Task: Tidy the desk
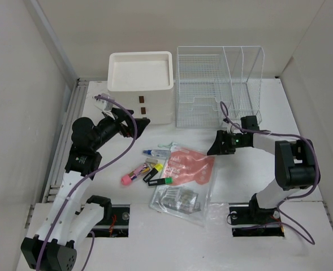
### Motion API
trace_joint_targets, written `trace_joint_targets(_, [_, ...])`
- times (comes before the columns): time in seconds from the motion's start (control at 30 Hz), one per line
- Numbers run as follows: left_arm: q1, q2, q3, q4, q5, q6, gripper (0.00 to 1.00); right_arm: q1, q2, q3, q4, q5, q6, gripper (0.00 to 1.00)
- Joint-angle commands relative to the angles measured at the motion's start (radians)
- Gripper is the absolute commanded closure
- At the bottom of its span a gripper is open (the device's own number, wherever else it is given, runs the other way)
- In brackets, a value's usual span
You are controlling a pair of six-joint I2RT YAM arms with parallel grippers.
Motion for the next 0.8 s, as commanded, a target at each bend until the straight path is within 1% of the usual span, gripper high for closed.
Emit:
trace_joint_targets(0.0, [-0.005, -0.021, -0.015, 0.067, 0.015, 0.014, 0.01, 0.061, 0.073, 0.013, 0.005, 0.016, 0.0, 0.18])
trace_joint_targets(0.2, [-0.005, -0.011, -0.015, 0.067, 0.015, 0.024, 0.01, 0.114, 0.101, 0.032, -0.028, 0.006, 0.0, 0.18])
trace_joint_targets(0.27, [-0.005, -0.011, -0.015, 0.067, 0.004, 0.024, 0.01, 0.149, 0.11, 0.033, -0.028, 0.006, 0.0, 0.18])
trace_joint_targets(0.37, [-0.005, -0.011, -0.015, 0.067, 0.004, 0.024, 0.01, 0.16, 0.121, 0.043, -0.052, -0.003, -0.011, 0.23])
trace_joint_targets(0.43, [-0.005, -0.011, -0.015, 0.067, -0.006, 0.024, 0.01, 0.16, 0.121, 0.055, -0.081, -0.003, -0.037, 0.24])
trace_joint_targets(0.5, [-0.005, -0.022, -0.024, 0.067, -0.006, -0.011, 0.05, 0.16, 0.112, 0.069, -0.104, -0.003, -0.05, 0.26])
trace_joint_targets(0.57, [-0.014, -0.022, -0.024, 0.053, -0.015, -0.068, 0.09, 0.16, 0.099, 0.08, -0.141, -0.003, -0.06, 0.31])
trace_joint_targets(0.63, [-0.028, -0.022, -0.024, 0.013, -0.015, -0.08, 0.15, 0.15, 0.085, 0.089, -0.141, -0.003, -0.06, 0.36])
trace_joint_targets(0.67, [-0.037, -0.022, -0.015, 0.001, -0.035, -0.089, 0.16, 0.15, 0.07, 0.089, -0.141, -0.003, -0.06, 0.44])
trace_joint_targets(0.73, [-0.048, -0.031, -0.015, -0.011, -0.057, -0.089, 0.17, 0.15, 0.059, 0.089, -0.141, -0.003, -0.06, 0.55])
trace_joint_targets(0.77, [-0.048, -0.031, -0.015, -0.022, -0.057, -0.089, 0.19, 0.15, 0.059, 0.089, -0.141, -0.003, -0.06, 0.64])
